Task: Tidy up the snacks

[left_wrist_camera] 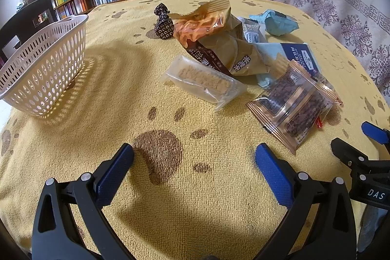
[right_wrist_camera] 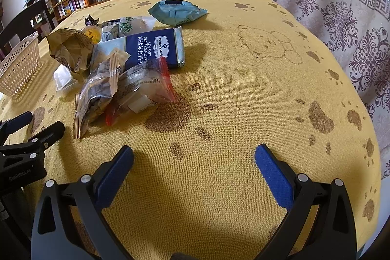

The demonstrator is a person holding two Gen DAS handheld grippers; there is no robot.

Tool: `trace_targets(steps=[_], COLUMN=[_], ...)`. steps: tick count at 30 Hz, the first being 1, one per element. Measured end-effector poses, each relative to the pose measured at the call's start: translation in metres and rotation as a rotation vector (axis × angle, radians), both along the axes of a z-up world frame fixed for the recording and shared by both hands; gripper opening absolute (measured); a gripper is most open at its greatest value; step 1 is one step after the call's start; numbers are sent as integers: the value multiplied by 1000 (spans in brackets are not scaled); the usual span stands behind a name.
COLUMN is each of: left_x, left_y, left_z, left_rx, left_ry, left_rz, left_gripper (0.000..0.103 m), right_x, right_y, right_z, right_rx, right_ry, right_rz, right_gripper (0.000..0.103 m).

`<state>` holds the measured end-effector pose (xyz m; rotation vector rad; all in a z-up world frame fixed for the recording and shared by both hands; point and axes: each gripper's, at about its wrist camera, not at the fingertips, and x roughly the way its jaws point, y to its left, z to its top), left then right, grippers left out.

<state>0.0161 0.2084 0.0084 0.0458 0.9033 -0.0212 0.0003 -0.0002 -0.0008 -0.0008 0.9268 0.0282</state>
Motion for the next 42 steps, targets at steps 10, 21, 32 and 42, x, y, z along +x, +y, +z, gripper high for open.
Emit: trace_targets(steps=[10, 21, 32, 42], left_x=[-1, -2, -2, -3], left_y=[1, 4, 12, 44], left_z=[3, 6, 16, 50], left_rx=[-16, -30, -20, -25], left_ry=[-6, -17, -42, -136], left_rz=[-4, -25, -35, 15], left_gripper=[101, 101, 101, 101], right_x=[1, -6, -12, -19], right_y=[-3, 10, 9, 32], right_z=[2, 9, 18, 29], right_rx=[15, 22, 102, 218], right_ry=[0, -27, -67, -76], right_rz=[6, 75, 111, 250], right_gripper=[98, 98, 98, 98])
